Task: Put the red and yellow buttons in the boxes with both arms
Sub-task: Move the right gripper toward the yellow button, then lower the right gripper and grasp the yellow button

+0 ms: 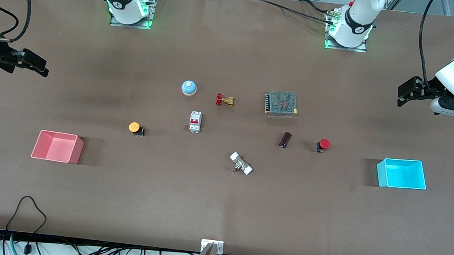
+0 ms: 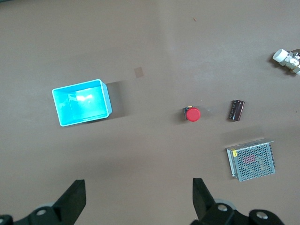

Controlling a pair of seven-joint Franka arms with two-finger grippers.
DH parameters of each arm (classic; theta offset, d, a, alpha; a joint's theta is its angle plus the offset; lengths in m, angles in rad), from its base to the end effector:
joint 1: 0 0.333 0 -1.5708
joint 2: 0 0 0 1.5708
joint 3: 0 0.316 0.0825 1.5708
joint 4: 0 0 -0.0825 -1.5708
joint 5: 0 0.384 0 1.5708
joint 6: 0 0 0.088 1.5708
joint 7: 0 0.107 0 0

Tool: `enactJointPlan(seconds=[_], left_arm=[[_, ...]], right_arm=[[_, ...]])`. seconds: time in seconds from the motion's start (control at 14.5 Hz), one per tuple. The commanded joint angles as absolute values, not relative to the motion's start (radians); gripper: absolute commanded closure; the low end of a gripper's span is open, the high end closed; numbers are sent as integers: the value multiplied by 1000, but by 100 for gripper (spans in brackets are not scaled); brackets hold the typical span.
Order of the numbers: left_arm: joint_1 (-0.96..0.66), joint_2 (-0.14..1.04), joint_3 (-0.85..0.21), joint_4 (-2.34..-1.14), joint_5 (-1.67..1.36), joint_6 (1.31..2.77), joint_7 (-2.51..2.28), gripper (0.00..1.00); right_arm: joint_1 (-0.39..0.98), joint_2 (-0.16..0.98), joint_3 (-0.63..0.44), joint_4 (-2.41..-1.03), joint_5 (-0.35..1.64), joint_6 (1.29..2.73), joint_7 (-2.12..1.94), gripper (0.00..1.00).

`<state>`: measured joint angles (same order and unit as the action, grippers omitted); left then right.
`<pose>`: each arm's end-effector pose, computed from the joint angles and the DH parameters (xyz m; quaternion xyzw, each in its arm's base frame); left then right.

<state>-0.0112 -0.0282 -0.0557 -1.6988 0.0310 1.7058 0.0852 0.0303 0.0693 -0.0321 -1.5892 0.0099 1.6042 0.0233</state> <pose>0.5545 -0.0346 0.5912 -0.9967 0.0778 -0.0174 0.0163 0.5760 0.0006 0.5795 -0.9995 0.0128 0.0272 0.0035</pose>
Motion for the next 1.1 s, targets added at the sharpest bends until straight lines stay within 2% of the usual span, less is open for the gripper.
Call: enactJointPlan(seconds=[0.0, 0.48, 0.76, 1.03], left_arm=[[-14, -11, -54, -1669, 43, 1701, 100, 0], [-14, -11, -54, -1669, 44, 1700, 100, 0], [-14, -11, -54, -1669, 43, 1701, 100, 0], [-12, -11, -54, -1669, 43, 1701, 100, 0]], right_arm=[[37, 109, -32, -1577, 14, 1595, 18, 0], [101, 221, -28, -1591, 15, 1630, 28, 0], [124, 230, -28, -1707, 14, 1813, 80, 0], [173, 238, -28, -1795, 2, 1936, 136, 0]])
